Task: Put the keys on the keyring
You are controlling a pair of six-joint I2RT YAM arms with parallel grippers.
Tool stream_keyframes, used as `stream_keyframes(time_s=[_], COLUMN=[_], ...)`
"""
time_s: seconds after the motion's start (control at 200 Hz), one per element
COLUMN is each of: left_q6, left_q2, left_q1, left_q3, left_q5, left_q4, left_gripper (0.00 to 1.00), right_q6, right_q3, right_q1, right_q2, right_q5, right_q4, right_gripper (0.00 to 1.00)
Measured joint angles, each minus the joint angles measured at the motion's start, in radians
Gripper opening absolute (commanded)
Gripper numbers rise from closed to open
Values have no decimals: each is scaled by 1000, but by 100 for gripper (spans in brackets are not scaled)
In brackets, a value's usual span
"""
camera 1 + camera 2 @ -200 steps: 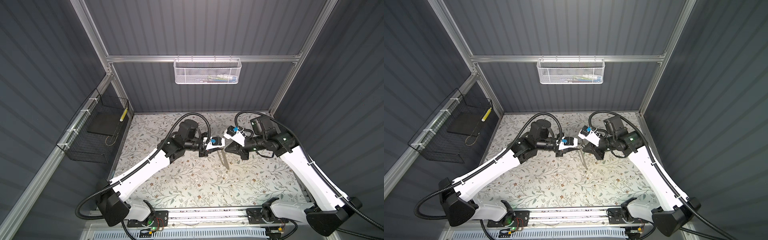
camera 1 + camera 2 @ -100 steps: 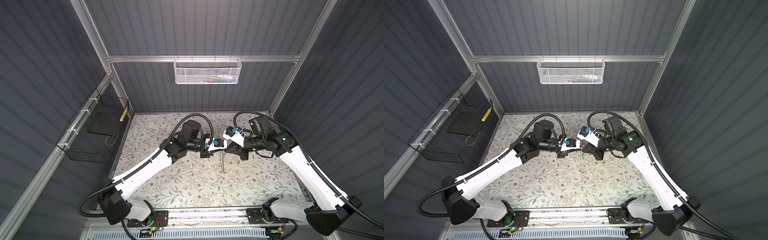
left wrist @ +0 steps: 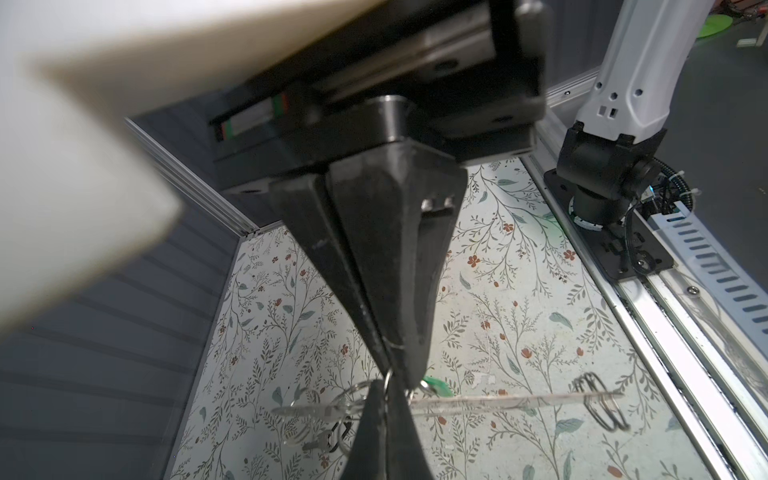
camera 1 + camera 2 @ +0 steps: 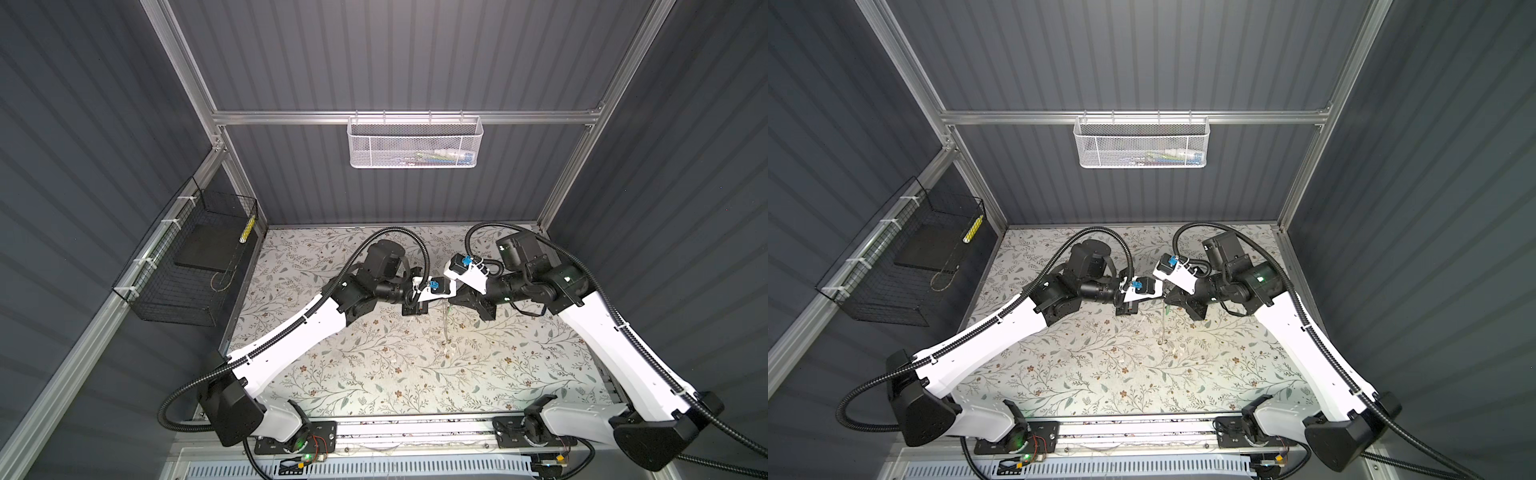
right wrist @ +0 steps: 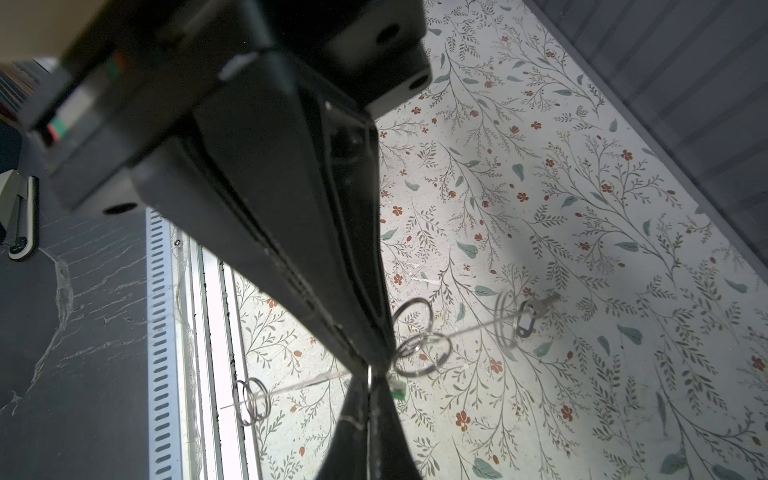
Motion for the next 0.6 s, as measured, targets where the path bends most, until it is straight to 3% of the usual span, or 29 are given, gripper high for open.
stream_keyframes(time_s=[0.2,0.445,0.6], left_q6=[-64,-203,-296], left_q2=[-6,-56,-87], left_q1=[0,21,48], left_q3=[-35,-158,-196], left_q5=[0,30,71], left_q4=[73,238,350], left_gripper=[0,0,0], right_q6=[3,64,107], right_q3=[-30,-216,-318], right_q1=[1,-2,-2], right_q2=[-46,-253,-298], right_q5=[48,101,106], right_q4=[66,260,357], right_gripper=[32,39,40])
